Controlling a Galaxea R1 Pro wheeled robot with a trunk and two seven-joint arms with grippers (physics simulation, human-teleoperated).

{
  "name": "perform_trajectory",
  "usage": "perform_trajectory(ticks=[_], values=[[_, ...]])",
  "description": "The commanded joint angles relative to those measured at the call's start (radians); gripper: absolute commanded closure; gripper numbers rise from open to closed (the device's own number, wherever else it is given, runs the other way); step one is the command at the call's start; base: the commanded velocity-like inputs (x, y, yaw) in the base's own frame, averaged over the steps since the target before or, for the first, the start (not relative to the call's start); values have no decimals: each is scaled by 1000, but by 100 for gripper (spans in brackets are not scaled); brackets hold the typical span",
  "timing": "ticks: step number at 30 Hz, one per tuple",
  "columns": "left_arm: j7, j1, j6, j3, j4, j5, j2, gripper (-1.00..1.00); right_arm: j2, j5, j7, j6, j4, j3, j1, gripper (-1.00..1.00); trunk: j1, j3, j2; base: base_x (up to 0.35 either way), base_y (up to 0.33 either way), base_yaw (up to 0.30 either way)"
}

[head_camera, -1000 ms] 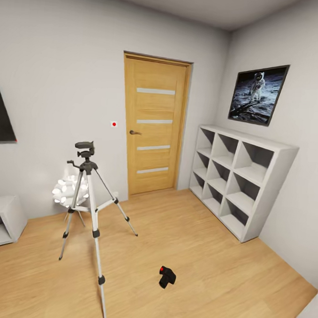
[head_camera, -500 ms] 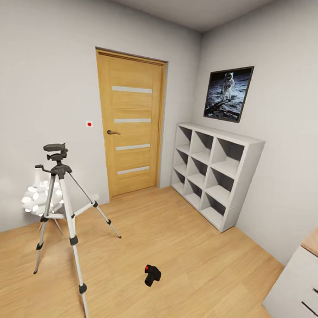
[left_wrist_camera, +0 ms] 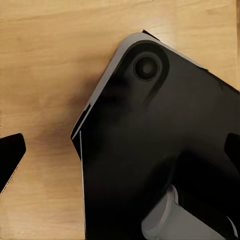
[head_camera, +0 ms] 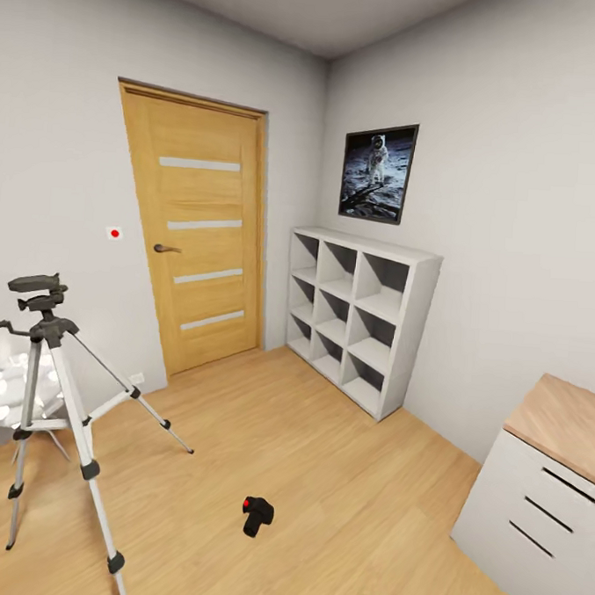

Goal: Attach the digital camera to the camera tripod in the bedroom.

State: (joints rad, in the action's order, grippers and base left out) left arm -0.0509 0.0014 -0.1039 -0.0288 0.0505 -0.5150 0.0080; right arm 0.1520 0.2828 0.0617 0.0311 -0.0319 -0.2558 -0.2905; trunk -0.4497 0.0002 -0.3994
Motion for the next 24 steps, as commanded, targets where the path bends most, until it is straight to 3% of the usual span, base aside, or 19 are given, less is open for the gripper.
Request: perform_trajectory(ticks=[1,15,24], values=[[-2,0,-2,-2,0,3,0,-100,-2,11,0,5,-3,-8,0,-100,0,0,-1,0,0,-297],[-2,0,6,5,0,10,0,-100,-11,11,-11,2,-3,-9,10,-100,0,0,-1,12,-9,-297],[5,0,9,7,2,42,0,-100,-12,9,-9,5,-3,-10,37,-100,0,0,-1,208,-114,-294]])
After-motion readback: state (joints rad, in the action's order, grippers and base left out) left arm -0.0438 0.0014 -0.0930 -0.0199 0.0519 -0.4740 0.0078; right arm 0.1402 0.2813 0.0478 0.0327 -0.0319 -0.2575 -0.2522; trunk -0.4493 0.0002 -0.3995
